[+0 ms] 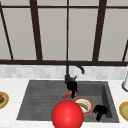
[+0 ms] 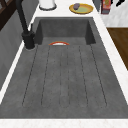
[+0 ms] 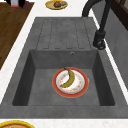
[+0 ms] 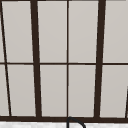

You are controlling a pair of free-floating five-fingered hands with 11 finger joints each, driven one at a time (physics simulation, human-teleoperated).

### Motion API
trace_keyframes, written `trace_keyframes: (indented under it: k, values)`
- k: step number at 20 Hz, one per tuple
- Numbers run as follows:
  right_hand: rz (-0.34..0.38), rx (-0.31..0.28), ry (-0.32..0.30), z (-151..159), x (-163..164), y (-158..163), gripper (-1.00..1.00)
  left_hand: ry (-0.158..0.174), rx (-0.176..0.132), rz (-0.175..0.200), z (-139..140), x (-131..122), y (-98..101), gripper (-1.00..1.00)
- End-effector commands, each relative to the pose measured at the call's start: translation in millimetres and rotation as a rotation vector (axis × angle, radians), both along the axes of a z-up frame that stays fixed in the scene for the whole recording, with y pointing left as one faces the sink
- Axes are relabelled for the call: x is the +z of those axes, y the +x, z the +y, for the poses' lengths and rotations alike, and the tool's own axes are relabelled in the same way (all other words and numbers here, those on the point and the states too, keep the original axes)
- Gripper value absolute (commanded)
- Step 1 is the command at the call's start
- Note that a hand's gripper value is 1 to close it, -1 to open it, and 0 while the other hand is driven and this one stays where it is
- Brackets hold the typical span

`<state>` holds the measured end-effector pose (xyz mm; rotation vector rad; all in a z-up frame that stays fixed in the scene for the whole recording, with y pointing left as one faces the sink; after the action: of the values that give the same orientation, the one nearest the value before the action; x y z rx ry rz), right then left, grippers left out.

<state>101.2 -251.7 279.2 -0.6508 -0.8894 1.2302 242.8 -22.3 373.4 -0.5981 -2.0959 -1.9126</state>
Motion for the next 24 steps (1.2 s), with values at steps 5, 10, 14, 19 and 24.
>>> trace_keyframes:
  k: [5, 10, 14, 19, 24]
  values:
    - [0.000, 0.000, 0.000, 0, 0, 0, 0.00, 0.010, -0.060, -0.062, -34, -6, 8.4, 1.00]
    - [0.000, 0.000, 0.000, 0, 0, 0, 0.00, 0.020, -0.053, -0.063, -58, -14, 17.6, 1.00]
    - [0.000, 0.000, 0.000, 0, 0, 0, 0.00, 0.035, -0.044, -0.069, -80, -41, 30.1, 1.00]
    - [0.000, 0.000, 0.000, 0, 0, 0, 0.00, 0.031, -0.082, -0.071, -100, -83, 35.8, 1.00]
    - [0.000, 0.000, 0.000, 0, 0, 0, 0.00, 0.018, -0.109, -0.079, -112, -123, 36.7, 1.00]
